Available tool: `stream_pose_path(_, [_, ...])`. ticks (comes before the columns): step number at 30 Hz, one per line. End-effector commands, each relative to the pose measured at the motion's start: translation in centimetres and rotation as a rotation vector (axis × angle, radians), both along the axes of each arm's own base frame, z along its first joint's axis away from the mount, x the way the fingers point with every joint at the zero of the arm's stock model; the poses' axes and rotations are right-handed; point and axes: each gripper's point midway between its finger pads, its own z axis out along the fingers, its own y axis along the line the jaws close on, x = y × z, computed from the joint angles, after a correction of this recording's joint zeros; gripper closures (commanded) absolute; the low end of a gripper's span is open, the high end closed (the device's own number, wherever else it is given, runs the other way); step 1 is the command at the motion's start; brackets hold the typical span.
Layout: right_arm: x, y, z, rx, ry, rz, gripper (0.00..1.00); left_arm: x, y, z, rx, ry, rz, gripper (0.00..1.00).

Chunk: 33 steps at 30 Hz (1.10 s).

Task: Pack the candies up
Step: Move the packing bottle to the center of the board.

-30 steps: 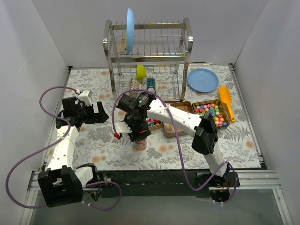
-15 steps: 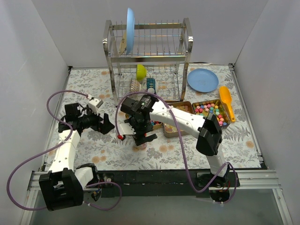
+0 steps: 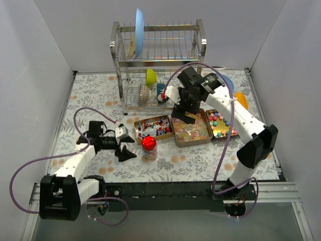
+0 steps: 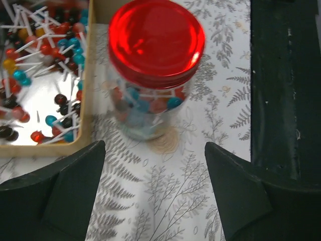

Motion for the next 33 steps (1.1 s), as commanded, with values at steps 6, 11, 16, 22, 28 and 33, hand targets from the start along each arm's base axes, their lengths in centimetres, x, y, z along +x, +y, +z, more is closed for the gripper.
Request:
stream_pose_path(6, [2.2,2.4,10.3,0.461,-0.361,-0.232,0.02,-0.3,-5.4,0.0,-0.013,-0.277,-0.024,0.22])
stream_pose_path(11, [0.4,3.6,8.0,0.467,-0.200,-0.210,0.02,1.6,-6.2,-0.9,0.037,-0.275,-0.004,0.22])
stream_pose_path(16, [1.1,3.4,7.1,0.445,-0.209,-0.232,0.03,2.0,-7.8,-1.7,0.072,-0.297,-0.061,0.24])
stream_pose_path(22, [1.8,2.6,7.3,0.420,-0.240,-0.241,0.03,0.8,-11.0,-1.4,0.028,-0.292,-0.146,0.29])
stream_pose_path(28, [1.2,1.2,7.0,0.398,-0.234,-0.238,0.02,0.2,-13.6,-2.1,-0.025,-0.227,-0.109,0.31])
stream_pose_path(33, [-0.8,0.2,5.8,0.394,-0.151,-0.150,0.02,0.6,-15.3,-1.1,-0.133,-0.334,-0.015,0.21])
